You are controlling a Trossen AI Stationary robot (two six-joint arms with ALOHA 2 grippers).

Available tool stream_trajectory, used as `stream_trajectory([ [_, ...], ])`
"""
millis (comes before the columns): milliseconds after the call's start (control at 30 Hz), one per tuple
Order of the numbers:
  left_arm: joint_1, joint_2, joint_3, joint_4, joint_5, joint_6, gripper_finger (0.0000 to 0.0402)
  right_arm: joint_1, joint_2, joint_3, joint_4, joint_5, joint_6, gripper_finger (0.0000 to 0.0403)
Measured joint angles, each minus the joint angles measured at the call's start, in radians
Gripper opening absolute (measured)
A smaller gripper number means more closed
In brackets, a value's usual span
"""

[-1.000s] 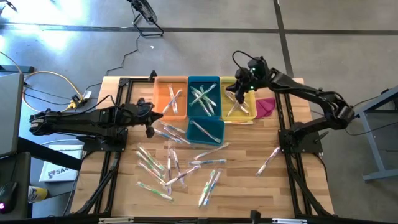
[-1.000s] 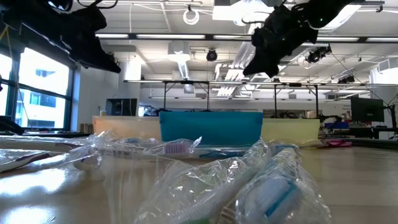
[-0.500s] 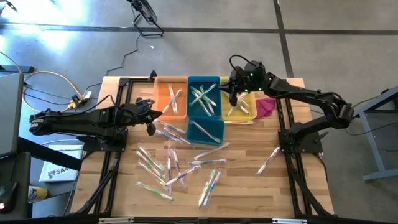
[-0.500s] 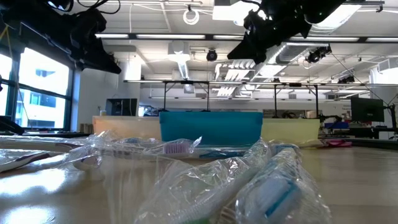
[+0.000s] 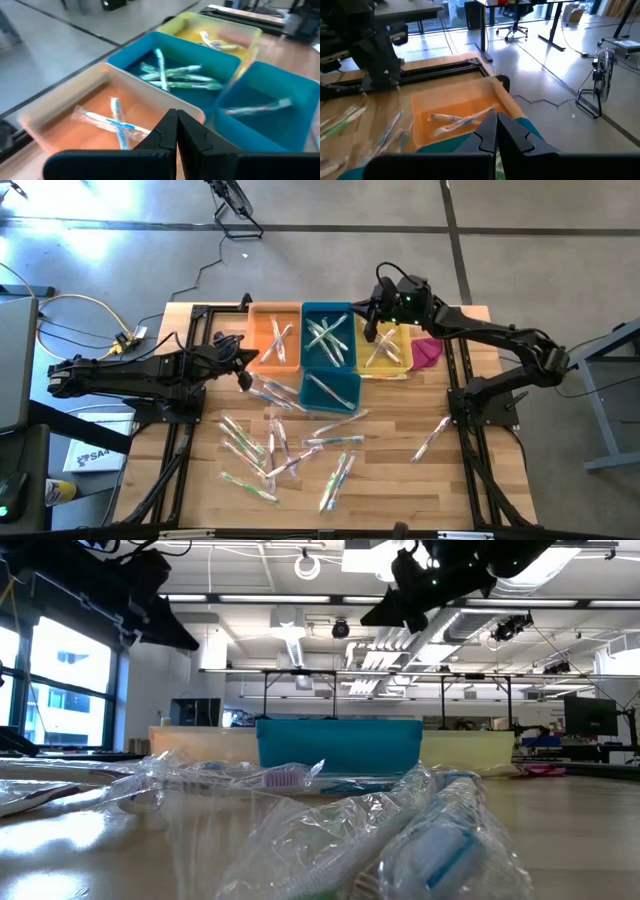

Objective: Pick & Place Toothbrushes
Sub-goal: Put the violet toothbrush into the yellow bin

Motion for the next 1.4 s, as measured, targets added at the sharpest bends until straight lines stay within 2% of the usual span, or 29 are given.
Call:
stream_trajectory([
  [167,0.000,0.000,0.000,0.015,-0.029,-0.007,0.0000,-0.020,0.000,-0.070,0.044,-0.050,0.054,0.0004],
  [367,0.000,0.000,0.000,0.042,-0.030,0.001,0.0000,-0.016,0.000,-0.200,0.303,-0.136,0.132,0.0004],
  [467,0.000,0.001,0.000,0.031,-0.030,0.001,0.0000,0.001,0.000,-0.240,0.404,-0.136,0.157,0.0004],
  [767,0.000,0.001,0.000,0.011,-0.011,0.001,0.0000,0.049,0.000,-0.285,0.429,-0.134,0.160,0.0004],
  [933,0.000,0.001,0.000,0.010,0.083,-0.004,0.0000,0.055,0.000,-0.287,0.416,-0.137,0.160,0.0004],
  [1133,0.000,0.001,0.000,0.008,0.311,-0.047,0.0000,0.054,0.000,-0.287,0.417,-0.129,0.154,0.0004],
  [1300,0.000,0.001,-0.001,0.008,0.346,-0.252,0.0000,0.054,0.000,-0.287,0.417,-0.129,0.153,0.0004],
  [1400,0.000,0.001,-0.001,0.008,0.346,-0.277,0.0000,0.054,0.000,-0.287,0.417,-0.129,0.153,0.0004],
])
